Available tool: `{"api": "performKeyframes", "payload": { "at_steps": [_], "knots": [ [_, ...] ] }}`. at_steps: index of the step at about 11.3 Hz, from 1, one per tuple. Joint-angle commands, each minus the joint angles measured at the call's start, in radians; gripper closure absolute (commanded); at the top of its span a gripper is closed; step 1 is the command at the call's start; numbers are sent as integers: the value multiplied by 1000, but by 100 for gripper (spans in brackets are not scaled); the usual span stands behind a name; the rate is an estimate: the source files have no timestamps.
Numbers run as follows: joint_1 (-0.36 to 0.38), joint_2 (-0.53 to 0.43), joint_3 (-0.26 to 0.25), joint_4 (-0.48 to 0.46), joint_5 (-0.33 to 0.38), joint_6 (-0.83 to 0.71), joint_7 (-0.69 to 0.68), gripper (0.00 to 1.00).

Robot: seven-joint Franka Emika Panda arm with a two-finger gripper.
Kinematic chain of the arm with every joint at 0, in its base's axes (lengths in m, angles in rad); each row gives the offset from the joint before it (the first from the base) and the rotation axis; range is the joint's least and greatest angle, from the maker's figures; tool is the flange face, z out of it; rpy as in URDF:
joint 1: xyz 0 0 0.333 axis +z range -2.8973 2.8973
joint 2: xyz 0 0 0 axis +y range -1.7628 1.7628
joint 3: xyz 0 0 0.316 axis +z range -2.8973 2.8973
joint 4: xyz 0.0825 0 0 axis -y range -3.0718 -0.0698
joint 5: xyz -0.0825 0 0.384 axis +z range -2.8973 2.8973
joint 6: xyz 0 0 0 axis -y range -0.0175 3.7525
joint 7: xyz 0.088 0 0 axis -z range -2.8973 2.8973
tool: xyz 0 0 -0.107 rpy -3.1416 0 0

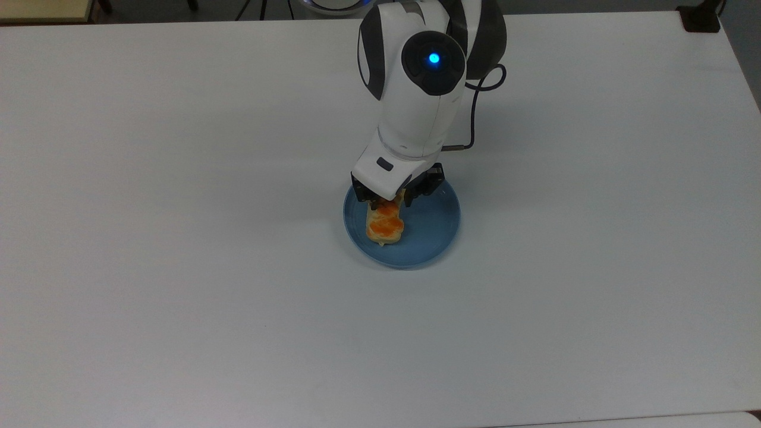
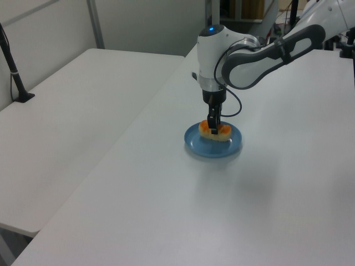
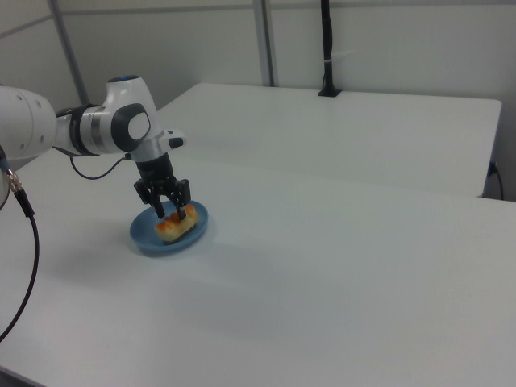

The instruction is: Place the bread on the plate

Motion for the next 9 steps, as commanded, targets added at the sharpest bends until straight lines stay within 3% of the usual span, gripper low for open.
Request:
{"api": "performKeyframes", "payload": {
  "at_steps": [1,4,6,9],
  "knots": [
    [16,-46,-17,15,4,-13,48,0],
    [-10,-227,-18,-15,-1,-146,65,0],
    [-94,-342,-14,-17,-7,-308,62,0],
    [-176,-471,-12,-38,-7,-389,33,0]
  ]
}}
